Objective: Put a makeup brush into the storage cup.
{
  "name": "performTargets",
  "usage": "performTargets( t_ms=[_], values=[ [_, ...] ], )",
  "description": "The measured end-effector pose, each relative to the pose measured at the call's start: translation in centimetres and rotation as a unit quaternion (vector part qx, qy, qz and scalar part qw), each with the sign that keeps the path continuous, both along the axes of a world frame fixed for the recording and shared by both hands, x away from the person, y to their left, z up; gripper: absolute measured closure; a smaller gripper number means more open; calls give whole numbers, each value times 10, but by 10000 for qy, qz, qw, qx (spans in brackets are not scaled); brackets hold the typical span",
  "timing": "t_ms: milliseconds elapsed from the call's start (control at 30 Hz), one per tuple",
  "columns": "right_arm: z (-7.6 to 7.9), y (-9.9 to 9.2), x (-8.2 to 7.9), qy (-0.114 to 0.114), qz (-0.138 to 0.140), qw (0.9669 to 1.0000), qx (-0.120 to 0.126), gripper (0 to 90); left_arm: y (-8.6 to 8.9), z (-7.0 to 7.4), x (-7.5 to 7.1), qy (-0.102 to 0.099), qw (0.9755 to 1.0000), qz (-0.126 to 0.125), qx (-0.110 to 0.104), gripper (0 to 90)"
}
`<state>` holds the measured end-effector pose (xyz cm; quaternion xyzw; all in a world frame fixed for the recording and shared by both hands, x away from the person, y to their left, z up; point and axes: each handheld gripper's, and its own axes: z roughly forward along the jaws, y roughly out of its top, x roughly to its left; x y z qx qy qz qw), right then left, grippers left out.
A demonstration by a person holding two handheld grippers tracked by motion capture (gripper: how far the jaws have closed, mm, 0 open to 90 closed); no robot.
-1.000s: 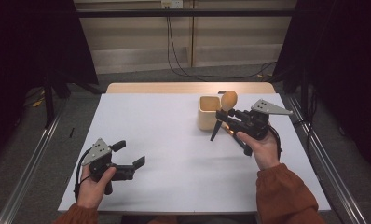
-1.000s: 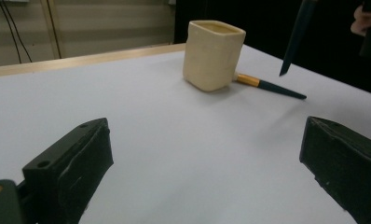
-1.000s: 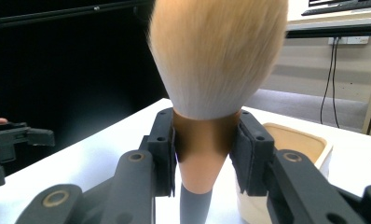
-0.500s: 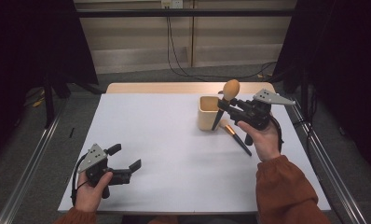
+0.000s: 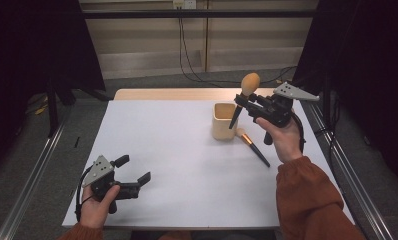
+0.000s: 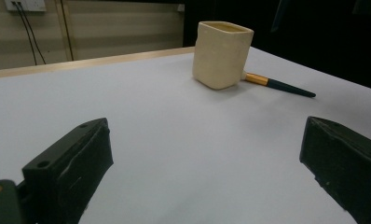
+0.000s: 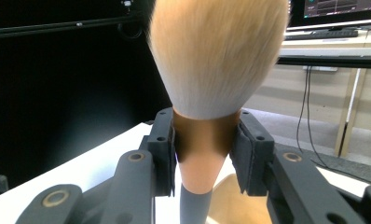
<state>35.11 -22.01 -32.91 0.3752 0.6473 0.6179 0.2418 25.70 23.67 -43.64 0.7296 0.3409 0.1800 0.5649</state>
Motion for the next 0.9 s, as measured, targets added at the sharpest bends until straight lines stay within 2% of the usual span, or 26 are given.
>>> performTargets(
  t_ms=[200,433,667,900],
  values=[
    [7,-3,6,-39,-77,10000,2,637,2,0,-1,-6,10000,47,-31,23],
    [11,3,22,-94,-185,9997,-96,637,1,2,-1,-30,10000,-11,-63,23],
    [11,9,42,-26,-377,9989,-287,637,4,3,-1,-75,9999,16,-91,23],
    [9,14,56,37,-400,9985,-384,637,4,3,-1,-69,9999,35,-127,23]
  ],
)
